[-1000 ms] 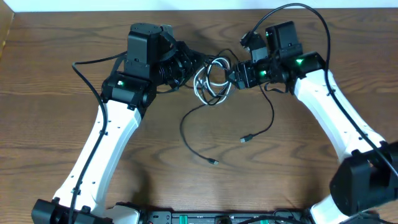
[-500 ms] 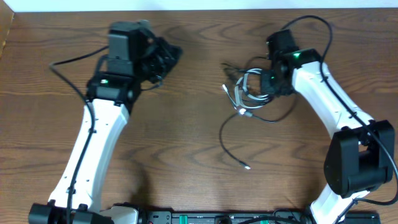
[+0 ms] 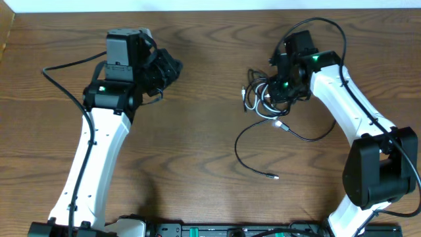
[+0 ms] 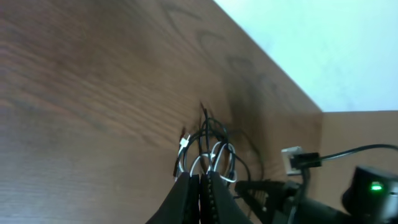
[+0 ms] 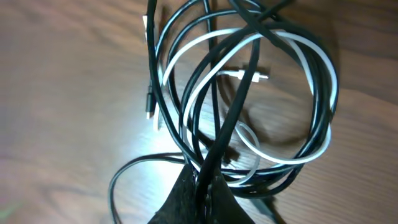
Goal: Untangle cables
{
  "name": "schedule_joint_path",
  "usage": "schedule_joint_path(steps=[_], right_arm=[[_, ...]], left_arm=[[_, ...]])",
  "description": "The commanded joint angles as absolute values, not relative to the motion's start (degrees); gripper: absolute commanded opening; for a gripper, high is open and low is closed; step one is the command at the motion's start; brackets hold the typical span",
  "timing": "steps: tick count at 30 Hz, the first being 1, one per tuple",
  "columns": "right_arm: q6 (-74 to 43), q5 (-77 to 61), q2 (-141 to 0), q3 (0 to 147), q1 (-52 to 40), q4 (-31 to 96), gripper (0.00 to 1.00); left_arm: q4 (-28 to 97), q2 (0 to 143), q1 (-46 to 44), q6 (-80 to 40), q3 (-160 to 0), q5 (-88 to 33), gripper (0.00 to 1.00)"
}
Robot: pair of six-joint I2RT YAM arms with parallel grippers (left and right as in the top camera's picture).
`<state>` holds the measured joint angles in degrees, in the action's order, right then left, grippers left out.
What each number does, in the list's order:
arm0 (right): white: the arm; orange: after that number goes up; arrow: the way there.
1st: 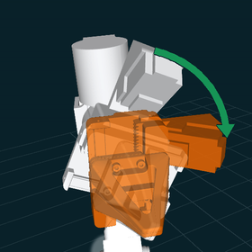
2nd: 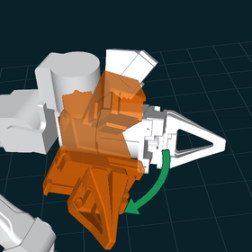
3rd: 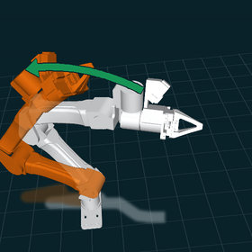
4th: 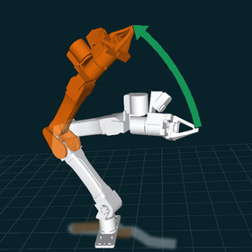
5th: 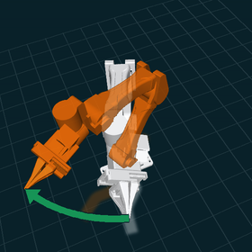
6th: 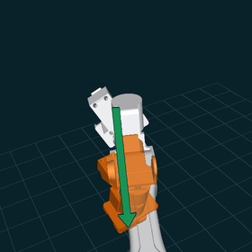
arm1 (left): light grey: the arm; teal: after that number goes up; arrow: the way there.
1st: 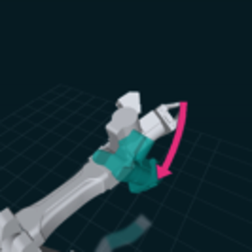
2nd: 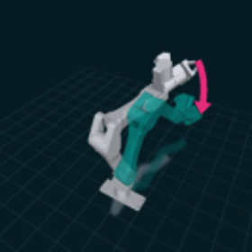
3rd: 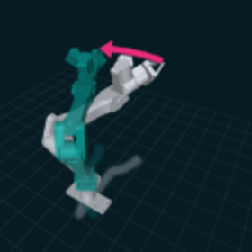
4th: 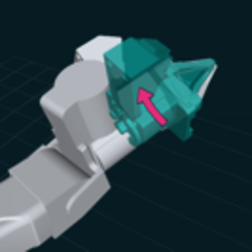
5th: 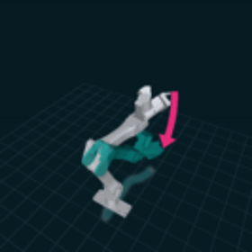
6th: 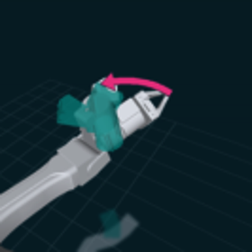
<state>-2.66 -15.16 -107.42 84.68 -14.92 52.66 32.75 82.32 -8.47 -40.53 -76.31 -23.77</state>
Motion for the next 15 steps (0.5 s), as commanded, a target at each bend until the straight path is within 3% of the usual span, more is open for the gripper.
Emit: schedule_joint_path(steps=[1, 6, 9, 15], right_arm=[[0.93, -20.71, -107.53, 84.68, -15.05, 52.47, 0.01], [0.49, -21.3, -107.53, 84.68, -13.8, 51.96, 0.08], [0.47, -21.41, -107.53, 84.68, -13.8, 52.03, 0.01], [0.54, -26.72, -107.09, 84.77, -13.78, 51.81, 0.01]], left_arm=[[32.93, 82.37, -11.31, -38.22, -77.23, -19.55, 0.08], [32.75, 85.32, -15.09, -38.17, -77.23, -15.77, 0.08], [32.77, 86.96, -15.86, -38.17, -77.23, -15.77, 0.09], [32.73, 89.34, -17.65, -38.17, -77.23, -15.79, 0.17]])
